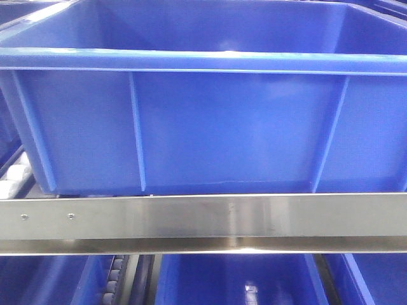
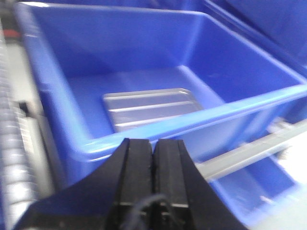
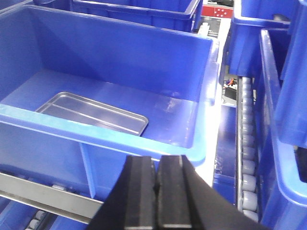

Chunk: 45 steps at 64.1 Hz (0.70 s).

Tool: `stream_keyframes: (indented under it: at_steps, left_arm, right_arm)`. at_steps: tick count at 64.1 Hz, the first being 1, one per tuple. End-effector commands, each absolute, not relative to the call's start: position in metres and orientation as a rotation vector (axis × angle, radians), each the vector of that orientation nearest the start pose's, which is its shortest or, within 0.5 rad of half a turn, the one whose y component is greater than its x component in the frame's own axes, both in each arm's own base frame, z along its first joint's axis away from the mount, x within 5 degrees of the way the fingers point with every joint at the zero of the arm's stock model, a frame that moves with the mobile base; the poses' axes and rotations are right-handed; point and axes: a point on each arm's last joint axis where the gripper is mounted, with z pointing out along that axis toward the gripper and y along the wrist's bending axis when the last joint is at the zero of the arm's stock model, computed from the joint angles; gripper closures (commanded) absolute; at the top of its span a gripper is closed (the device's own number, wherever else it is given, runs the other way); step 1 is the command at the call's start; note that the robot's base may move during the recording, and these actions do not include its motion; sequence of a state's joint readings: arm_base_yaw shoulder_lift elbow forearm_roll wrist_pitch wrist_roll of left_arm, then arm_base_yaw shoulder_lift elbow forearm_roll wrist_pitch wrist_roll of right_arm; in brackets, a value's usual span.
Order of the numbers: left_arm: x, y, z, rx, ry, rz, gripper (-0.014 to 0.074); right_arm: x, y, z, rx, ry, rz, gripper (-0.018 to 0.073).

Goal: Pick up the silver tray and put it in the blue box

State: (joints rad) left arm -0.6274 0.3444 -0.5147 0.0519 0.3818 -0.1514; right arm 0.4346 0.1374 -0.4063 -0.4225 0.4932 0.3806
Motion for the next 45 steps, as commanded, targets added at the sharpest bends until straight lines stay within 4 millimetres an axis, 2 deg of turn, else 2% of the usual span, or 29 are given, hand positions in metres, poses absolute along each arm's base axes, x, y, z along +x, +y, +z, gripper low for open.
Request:
stream_keyframes:
  at_steps: [1,10,20,27,29,35,45]
  left_arm:
    - [0.059,-0.035,0.334,0.37,1.506,-0.472,0.0701]
    - [0.055,-0.021,0.295,0.214,1.421,-0.35,0.0701]
    - [0.054,-0.011,0.245,0.098,1.415,-0.219,0.0701]
    - [0.054,-0.006,0.221,0.023,1.38,-0.165,0.0701]
    - [0.053,-0.005,0.217,0.002,1.342,-0.155,0.0701]
    - [0.055,-0.003,0.211,-0.018,1.429,-0.125,0.0701]
    - [0.055,-0.003,0.209,-0.018,1.441,-0.123,0.0701]
  right_arm:
    - [0.045,0.003,0.314,-0.242,1.551,0.167,0.051]
    - [0.045,0.003,0.314,-0.242,1.551,0.167,0.051]
    - [0.045,0.003,0.314,-0.242,1.551,0.167,0.051]
    - [0.045,0.003,0.314,-0.242,1.551,0.167,0.051]
    - [0.045,0.003,0.314,-0.242,1.551,0.167,0.051]
    - [0.045,0.003,0.314,-0.242,1.552,0.166,0.051]
    - [0.045,0.003,0.314,-0.242,1.552,0.166,0.051]
